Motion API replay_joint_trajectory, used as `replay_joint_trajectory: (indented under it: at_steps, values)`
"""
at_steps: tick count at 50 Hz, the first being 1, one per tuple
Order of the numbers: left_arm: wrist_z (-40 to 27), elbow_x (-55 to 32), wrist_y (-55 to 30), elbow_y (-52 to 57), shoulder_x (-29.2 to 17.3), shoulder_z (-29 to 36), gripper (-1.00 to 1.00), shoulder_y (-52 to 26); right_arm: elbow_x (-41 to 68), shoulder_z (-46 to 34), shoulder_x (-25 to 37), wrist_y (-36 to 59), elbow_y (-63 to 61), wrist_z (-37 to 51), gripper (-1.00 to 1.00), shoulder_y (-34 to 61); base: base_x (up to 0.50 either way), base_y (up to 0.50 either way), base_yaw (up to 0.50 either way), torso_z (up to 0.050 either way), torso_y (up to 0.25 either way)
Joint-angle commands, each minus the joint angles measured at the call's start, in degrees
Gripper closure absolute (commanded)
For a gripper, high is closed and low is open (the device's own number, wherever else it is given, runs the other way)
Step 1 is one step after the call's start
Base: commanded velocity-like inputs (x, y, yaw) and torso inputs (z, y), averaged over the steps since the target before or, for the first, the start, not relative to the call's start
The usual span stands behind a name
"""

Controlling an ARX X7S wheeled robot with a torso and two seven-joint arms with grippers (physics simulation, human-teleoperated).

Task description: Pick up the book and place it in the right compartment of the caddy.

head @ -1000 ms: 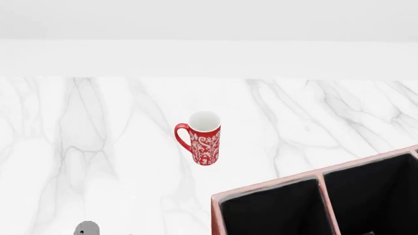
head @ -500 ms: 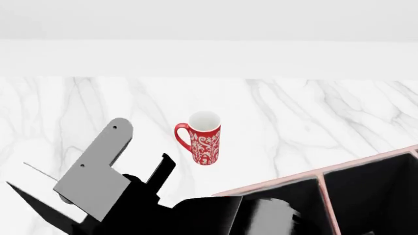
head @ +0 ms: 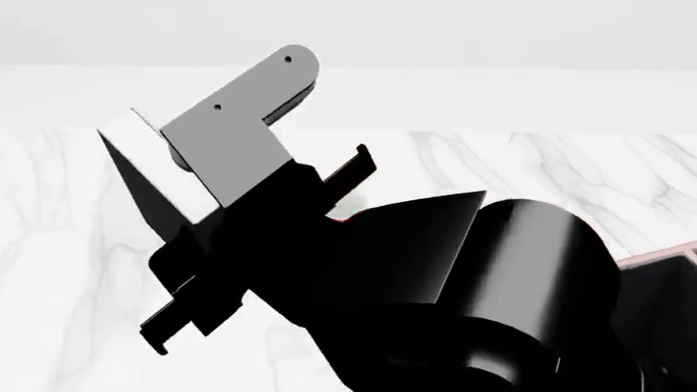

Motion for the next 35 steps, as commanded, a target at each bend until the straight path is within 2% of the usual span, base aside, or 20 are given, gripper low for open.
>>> replay_joint_trajectory:
  at_steps: [1,11,24,35]
  values:
    - [-0.3,-0.3,0.0,0.0,-0.2,0.2,-1.00,0.1,-2.9,8.1,1.7,-0.2,9.0,5.1,1.00,5.0,0.00,0.00,0.00,0.000,0.000]
    - [-0.6,-0.2,0.0,0.0,-0.4,0.5,-1.00,0.1,-8.7,10.9,5.1,-5.7,20.9,5.5,1.00,7.4,0.00,0.00,0.00,0.000,0.001]
    - [-0.8,0.4,0.3,-0.3,-0.5,1.4,-1.00,-0.1,-13.4,9.3,10.4,-9.3,24.5,3.6,1.00,7.3,0.00,0.00,0.00,0.000,0.002]
    - [-0.9,0.5,0.4,-0.3,-0.6,1.6,-1.00,0.2,-16.9,11.6,15.0,-13.5,29.0,5.4,1.00,5.4,0.00,0.00,0.00,0.000,0.002]
